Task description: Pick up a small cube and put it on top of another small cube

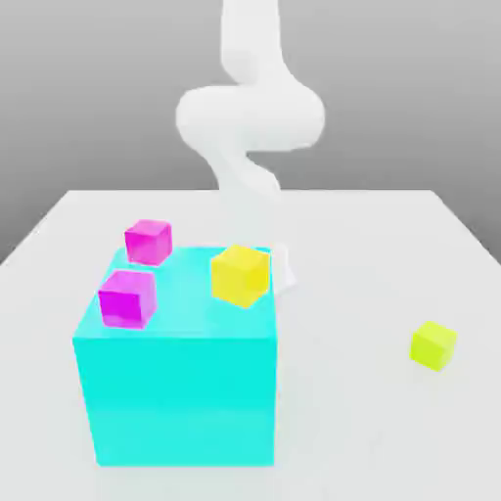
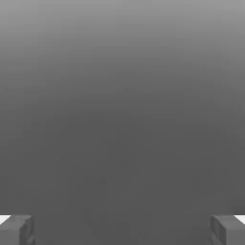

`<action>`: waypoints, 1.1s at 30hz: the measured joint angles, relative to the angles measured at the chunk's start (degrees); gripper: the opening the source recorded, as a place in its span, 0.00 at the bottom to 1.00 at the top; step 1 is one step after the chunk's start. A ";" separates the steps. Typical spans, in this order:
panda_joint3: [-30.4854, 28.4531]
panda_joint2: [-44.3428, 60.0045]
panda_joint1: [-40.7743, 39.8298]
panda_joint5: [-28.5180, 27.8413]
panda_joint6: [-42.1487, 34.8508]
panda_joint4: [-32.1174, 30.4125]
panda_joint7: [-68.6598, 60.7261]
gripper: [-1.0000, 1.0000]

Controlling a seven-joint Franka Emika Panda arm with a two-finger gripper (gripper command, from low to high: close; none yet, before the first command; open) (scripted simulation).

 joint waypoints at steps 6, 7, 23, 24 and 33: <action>4.69 11.33 7.62 4.04 7.26 -6.78 -1.48 0.50; 5.62 13.15 8.80 4.56 8.43 -7.88 -1.61 0.50; 20.78 43.24 26.61 -4.69 27.88 -25.07 8.74 0.50; 19.34 45.38 26.93 -7.50 29.35 -25.14 10.82 0.50; 6.03 57.49 37.25 -19.64 38.68 -22.99 20.03 0.00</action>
